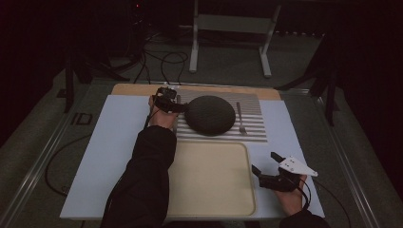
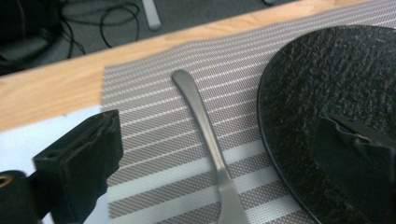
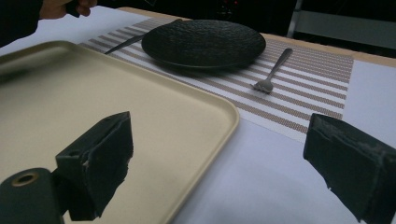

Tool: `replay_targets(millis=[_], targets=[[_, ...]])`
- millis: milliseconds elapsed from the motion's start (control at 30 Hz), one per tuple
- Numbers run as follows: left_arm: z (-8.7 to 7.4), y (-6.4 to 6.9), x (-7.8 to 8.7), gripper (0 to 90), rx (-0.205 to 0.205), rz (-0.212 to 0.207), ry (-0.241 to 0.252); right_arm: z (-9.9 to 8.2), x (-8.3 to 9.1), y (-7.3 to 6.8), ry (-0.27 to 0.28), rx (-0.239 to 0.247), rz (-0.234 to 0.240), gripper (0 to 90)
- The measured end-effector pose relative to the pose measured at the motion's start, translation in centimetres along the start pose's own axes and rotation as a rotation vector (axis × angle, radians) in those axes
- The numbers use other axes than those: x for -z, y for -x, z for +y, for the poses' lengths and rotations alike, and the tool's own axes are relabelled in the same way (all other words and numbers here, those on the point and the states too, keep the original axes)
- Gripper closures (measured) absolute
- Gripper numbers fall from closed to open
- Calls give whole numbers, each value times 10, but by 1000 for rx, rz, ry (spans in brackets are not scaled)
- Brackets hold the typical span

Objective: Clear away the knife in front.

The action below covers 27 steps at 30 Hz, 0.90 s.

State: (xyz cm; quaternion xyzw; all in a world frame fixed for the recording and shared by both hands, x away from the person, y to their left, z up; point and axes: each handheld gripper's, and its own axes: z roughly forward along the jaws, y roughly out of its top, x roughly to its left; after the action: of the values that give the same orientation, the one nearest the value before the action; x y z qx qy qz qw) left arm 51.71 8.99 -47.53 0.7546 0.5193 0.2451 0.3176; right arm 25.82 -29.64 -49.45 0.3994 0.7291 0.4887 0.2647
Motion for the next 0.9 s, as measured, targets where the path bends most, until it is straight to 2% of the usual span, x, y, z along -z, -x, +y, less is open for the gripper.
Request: replay_targets(millis=[100,233,267,300,333,367,433,467,500,600,733,767,900], targets=[[1,1,-5,37,8,-3,-25,0,0,0,0,-1,0,84],[2,1,-12,124,31,2,-44,0,0,0,2,-4,3,83],[2,1,-12,159,31,2,-44,0,0,0,2,-4,3,83],[0,0,-19,221,63,37,-77,0,0,0,4,-6,4,84],[0,0,-19,270,63,37,-77,0,0,0,3,-7,4,84],[-3,-1,-23,330,93,30,-96,0,1,0,4,-7,3,84],[-4,0,-26,397,96,34,-108,0,1,0,4,-8,3,84],[-4,0,-26,397,96,34,-108,0,1,1,3,-10,4,84],[-7,1,-31,466,105,21,-118,0,1,1,3,-11,3,83],[-7,2,-35,599,124,0,-129,0,1,1,6,-12,2,84],[-8,4,-40,691,130,-8,-146,0,1,1,5,-14,2,84],[-10,4,-43,700,125,8,-169,0,1,1,5,-14,1,84],[-12,5,-45,744,106,23,-176,0,1,2,4,-17,1,84]])
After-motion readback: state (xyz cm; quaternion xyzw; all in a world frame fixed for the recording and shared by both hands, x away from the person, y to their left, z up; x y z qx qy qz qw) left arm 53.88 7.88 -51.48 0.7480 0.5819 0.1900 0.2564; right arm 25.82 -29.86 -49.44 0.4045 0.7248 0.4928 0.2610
